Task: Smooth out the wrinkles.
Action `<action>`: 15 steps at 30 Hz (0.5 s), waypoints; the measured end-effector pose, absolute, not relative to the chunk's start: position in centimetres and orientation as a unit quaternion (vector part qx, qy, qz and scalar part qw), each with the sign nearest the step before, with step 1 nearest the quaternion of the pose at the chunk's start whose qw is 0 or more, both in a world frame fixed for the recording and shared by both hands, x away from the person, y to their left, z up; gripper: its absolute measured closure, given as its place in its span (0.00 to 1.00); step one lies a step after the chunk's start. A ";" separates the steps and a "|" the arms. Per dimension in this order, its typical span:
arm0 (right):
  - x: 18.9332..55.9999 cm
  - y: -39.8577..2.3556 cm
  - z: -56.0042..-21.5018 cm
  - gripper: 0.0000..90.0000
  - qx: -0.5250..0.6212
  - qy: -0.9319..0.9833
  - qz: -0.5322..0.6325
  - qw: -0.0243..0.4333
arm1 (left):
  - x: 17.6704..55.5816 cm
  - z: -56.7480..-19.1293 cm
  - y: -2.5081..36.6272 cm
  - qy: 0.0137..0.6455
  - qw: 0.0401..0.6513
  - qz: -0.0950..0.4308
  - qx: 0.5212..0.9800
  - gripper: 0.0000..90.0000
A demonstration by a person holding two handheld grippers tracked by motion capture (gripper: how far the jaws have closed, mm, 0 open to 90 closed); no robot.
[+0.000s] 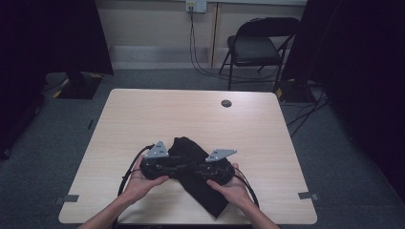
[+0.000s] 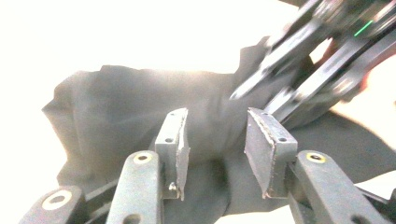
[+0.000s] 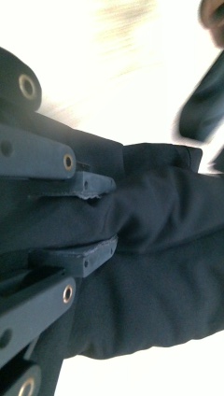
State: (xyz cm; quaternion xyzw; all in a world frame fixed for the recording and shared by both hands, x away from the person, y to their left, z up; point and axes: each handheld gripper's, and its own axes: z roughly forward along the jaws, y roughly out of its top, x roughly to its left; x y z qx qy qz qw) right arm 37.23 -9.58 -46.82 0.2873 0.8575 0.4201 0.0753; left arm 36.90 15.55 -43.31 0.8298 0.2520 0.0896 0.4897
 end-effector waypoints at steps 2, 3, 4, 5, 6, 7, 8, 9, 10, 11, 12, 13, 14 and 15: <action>37.0 -9.4 -46.8 0.75 0.284 0.860 0.416 0.084 | 36.8 -42.5 15.7 0.251 0.515 0.105 0.813 0.66; 36.7 -9.2 -46.8 0.68 0.280 0.860 0.417 0.089 | 36.9 -42.4 15.5 0.254 0.517 0.104 0.811 0.60; 36.7 -9.2 -46.8 0.68 0.280 0.860 0.417 0.089 | 37.2 -42.6 15.2 0.256 0.511 0.103 0.814 0.60; 36.5 -9.1 -46.8 0.63 0.275 0.860 0.420 0.090 | 37.4 -43.0 14.7 0.261 0.503 0.108 0.817 0.56; 36.3 -9.0 -46.7 0.60 0.270 0.861 0.421 0.093 | 37.9 -43.7 14.2 0.260 0.492 0.115 0.823 0.55; 36.0 -9.0 -46.5 0.59 0.261 0.863 0.420 0.102 | 38.3 -44.2 13.8 0.268 0.475 0.133 0.827 0.55; 35.8 -9.0 -46.4 0.58 0.264 0.862 0.421 0.103 | 38.8 -44.9 13.4 0.286 0.460 0.154 0.826 0.54; 35.7 -9.2 -46.2 0.56 0.267 0.859 0.426 0.095 | 39.3 -45.7 13.4 0.300 0.470 0.140 0.818 0.53; 35.6 -9.4 -46.1 0.54 0.270 0.857 0.430 0.087 | 39.7 -46.4 13.2 0.303 0.465 0.117 0.824 0.52; 35.4 -9.6 -45.7 0.54 0.274 0.857 0.428 0.083 | 39.7 -46.6 13.2 0.293 0.456 0.110 0.833 0.51; 35.2 -9.8 -45.5 0.54 0.273 0.856 0.432 0.076 | 39.6 -46.6 13.3 0.296 0.456 0.108 0.833 0.51; 35.0 -10.1 -45.2 0.55 0.272 0.854 0.439 0.069 | 39.5 -46.5 13.3 0.296 0.453 0.110 0.834 0.51; 34.9 -10.3 -44.8 0.55 0.274 0.851 0.444 0.065 | 39.3 -46.4 13.3 0.290 0.448 0.110 0.839 0.51; 34.7 -10.7 -44.3 0.56 0.279 0.845 0.452 0.058 | 39.1 -46.4 13.3 0.274 0.437 0.117 0.848 0.51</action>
